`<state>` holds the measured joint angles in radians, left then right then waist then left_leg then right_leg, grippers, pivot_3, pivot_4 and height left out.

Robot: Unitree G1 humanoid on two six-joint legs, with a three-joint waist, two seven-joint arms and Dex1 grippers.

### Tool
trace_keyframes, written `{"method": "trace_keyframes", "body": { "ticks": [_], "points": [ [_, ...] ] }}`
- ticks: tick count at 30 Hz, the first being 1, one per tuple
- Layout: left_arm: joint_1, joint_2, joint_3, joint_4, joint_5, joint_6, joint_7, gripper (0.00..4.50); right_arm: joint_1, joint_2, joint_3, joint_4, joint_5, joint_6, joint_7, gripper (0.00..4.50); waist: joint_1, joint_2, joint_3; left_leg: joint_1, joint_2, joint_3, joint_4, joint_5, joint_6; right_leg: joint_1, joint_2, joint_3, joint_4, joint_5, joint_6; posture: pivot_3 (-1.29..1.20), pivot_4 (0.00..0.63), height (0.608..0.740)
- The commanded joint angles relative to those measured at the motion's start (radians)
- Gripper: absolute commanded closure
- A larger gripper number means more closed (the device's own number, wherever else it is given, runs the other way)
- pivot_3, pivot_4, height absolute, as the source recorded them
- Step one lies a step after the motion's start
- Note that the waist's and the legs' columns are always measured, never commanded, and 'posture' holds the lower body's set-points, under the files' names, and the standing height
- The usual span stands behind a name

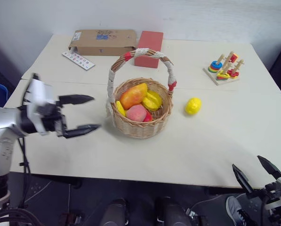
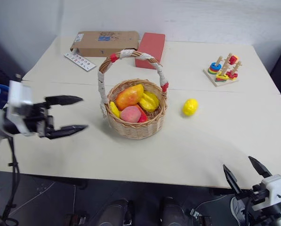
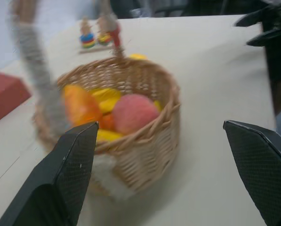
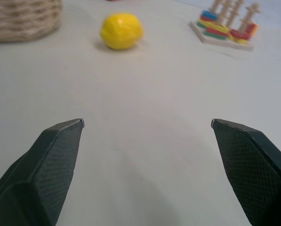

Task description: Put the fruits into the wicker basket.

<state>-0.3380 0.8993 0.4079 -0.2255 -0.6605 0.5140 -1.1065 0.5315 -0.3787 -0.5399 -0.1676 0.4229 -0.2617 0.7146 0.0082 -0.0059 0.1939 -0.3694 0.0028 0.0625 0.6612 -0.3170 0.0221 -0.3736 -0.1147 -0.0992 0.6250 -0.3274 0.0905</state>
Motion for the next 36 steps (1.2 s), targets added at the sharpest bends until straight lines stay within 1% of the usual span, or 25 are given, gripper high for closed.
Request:
{"method": "trace_keyframes", "body": {
  "ticks": [1,3,5,6,8,10,12,14,16,19,22,24,27,29,30,31,32,35,36],
  "points": [
    [-0.002,0.032,0.069,-0.008,-0.059,0.037,0.01,0.04,-0.048,-0.013,0.018,0.005,-0.007,0.006,-0.025,0.0,-0.007,0.0,0.0,0.0,0.0,0.0,0.0,0.0,0.0,0.0,0.0,0.0,0.001,0.0,0.0,0.0,0.15,0.74],
    [-0.001,0.053,0.087,-0.027,-0.115,0.105,0.011,0.04,-0.146,-0.052,0.053,-0.061,0.04,0.167,-0.085,0.0,-0.013,0.001,0.0,0.0,0.0,-0.001,0.0,0.0,-0.001,-0.001,0.0,0.0,0.001,0.0,0.0,0.0,0.15,0.74],
    [-0.006,0.05,0.098,-0.033,-0.152,0.144,0.033,0.04,-0.286,-0.101,0.091,-0.114,0.149,0.403,-0.163,0.0,-0.029,0.002,0.001,0.0,0.0,0.001,0.0,0.0,0.0,-0.001,0.0,0.002,0.002,0.0,0.0,0.0,0.15,0.74],
    [-0.007,0.047,0.099,-0.034,-0.166,0.157,0.042,0.04,-0.348,-0.118,0.106,-0.124,0.19,0.489,-0.19,0.0,-0.035,0.003,0.002,0.0,0.0,0.001,0.0,0.0,0.0,-0.001,0.0,0.002,0.002,0.0,0.0,0.0,0.15,0.74],
    [-0.006,0.03,0.083,-0.038,-0.158,0.148,0.066,0.04,-0.521,-0.143,0.155,-0.1,0.199,0.639,-0.272,0.0,-0.037,0.004,0.003,0.001,0.001,0.0,0.0,0.001,-0.001,-0.002,0.0,0.001,0.004,0.0,-0.001,0.0,0.15,0.74],
    [-0.006,0.022,0.064,-0.046,-0.158,0.145,0.073,0.04,-0.7,-0.15,0.211,-0.053,0.169,0.791,-0.383,0.0,-0.036,0.005,0.003,0.0,0.001,-0.001,0.0,0.002,-0.003,-0.003,0.0,0.0,0.005,-0.001,-0.002,0.0,0.15,0.74],
    [-0.009,0.01,0.046,-0.055,-0.161,0.143,0.081,0.04,-0.892,-0.103,0.259,0.017,0.145,0.91,-0.506,0.0,-0.035,0.005,0.003,-0.001,0.001,-0.001,0.0,0.002,-0.003,-0.004,0.0,-0.001,0.006,-0.002,-0.003,0.0,0.15,0.74],
    [-0.011,0.002,0.032,-0.058,-0.156,0.135,0.088,0.04,-1.016,-0.066,0.311,0.076,0.104,0.975,-0.567,0.0,-0.036,0.005,0.003,-0.002,0.0,-0.001,0.001,0.002,-0.003,-0.005,0.0,-0.002,0.008,-0.002,-0.003,0.0,0.15,0.74],
    [-0.013,-0.009,0.025,-0.058,-0.153,0.129,0.1,0.04,-1.112,-0.017,0.344,0.158,0.054,0.971,-0.615,0.0,-0.033,0.005,0.003,-0.003,0.0,-0.001,0.001,0.002,-0.002,-0.006,0.0,-0.002,0.012,-0.002,-0.003,0.0,0.15,0.74],
    [0.003,-0.03,0.021,-0.074,-0.153,0.128,0.128,0.04,-1.214,0.048,0.357,0.276,-0.013,0.956,-0.703,0.0,-0.033,0.005,0.003,-0.005,-0.002,-0.003,0.001,0.002,-0.001,-0.006,0.0,-0.002,0.011,-0.002,-0.003,0.0,0.15,0.74],
    [0.045,-0.042,0.019,-0.106,-0.134,0.104,0.136,0.04,-1.286,0.091,0.382,0.372,-0.065,0.975,-0.748,0.0,-0.037,0.005,0.003,-0.007,-0.005,-0.003,0.002,0.001,0.002,-0.006,-0.002,-0.002,0.011,-0.001,-0.002,0.0,0.15,0.74],
    [0.081,-0.04,0.031,-0.116,-0.129,0.088,0.127,0.04,-1.303,0.104,0.388,0.395,-0.072,1.006,-0.743,0.0,-0.037,0.005,0.003,-0.007,-0.005,-0.003,0.002,0.001,0.002,-0.006,-0.002,-0.002,0.011,-0.001,-0.002,0.0,0.15,0.74],
    [0.168,-0.031,0.071,-0.119,-0.109,0.032,0.078,0.0,-1.312,0.116,0.394,0.401,-0.072,1.038,-0.709,0.59,-0.038,0.005,0.003,-0.007,-0.004,-0.003,0.002,0.001,0.002,-0.006,-0.001,-0.002,0.011,-0.001,-0.002,0.0,0.15,0.74],
    [0.223,-0.039,0.108,-0.125,-0.108,-0.01,0.05,0.0,-1.307,0.115,0.393,0.383,-0.069,1.047,-0.689,1.19,-0.041,0.005,0.003,-0.007,-0.004,-0.002,0.002,0.001,0.002,-0.007,-0.001,-0.002,0.011,-0.001,-0.002,0.0,0.15,0.74],
    [0.248,-0.04,0.123,-0.128,-0.101,-0.035,0.039,0.0,-1.303,0.113,0.38,0.373,-0.059,1.061,-0.686,1.6,-0.042,0.005,0.003,-0.007,-0.003,-0.002,0.002,0.001,0.002,-0.007,-0.001,-0.002,0.011,-0.001,-0.002,0.0,0.15,0.74],
    [0.265,-0.039,0.131,-0.13,-0.096,-0.051,0.032,0.0,-1.301,0.112,0.37,0.366,-0.052,1.073,-0.683,1.85,-0.041,0.005,0.003,-0.007,-0.003,-0.002,0.002,0.002,0.002,-0.007,-0.001,-0.002,0.011,-0.001,-0.002,0.0,0.15,0.74],
    [0.28,-0.041,0.14,-0.136,-0.098,-0.069,0.02,0.0,-1.289,0.094,0.372,0.35,-0.059,1.078,-0.67,1.99,-0.041,0.005,0.003,-0.007,-0.003,-0.002,0.002,0.002,0.001,-0.007,-0.001,-0.002,0.011,-0.001,-0.002,0.0,0.15,0.74],
    [0.271,-0.033,0.143,-0.154,-0.131,-0.059,0.026,0.0,-1.246,0.05,0.328,0.268,-0.031,1.113,-0.627,1.99,-0.031,0.005,0.003,-0.007,-0.003,-0.003,0.002,0.002,0.001,-0.007,-0.001,-0.002,0.011,-0.001,-0.002,0.0,0.15,0.74],
    [0.256,-0.028,0.138,-0.156,-0.138,-0.054,0.03,0.0,-1.219,0.018,0.321,0.214,-0.008,1.107,-0.57,1.99,-0.029,0.005,0.003,-0.007,-0.003,-0.004,0.002,0.001,0.002,-0.007,-0.002,-0.002,0.011,-0.001,-0.002,0.0,0.15,0.74]
  ]
}}
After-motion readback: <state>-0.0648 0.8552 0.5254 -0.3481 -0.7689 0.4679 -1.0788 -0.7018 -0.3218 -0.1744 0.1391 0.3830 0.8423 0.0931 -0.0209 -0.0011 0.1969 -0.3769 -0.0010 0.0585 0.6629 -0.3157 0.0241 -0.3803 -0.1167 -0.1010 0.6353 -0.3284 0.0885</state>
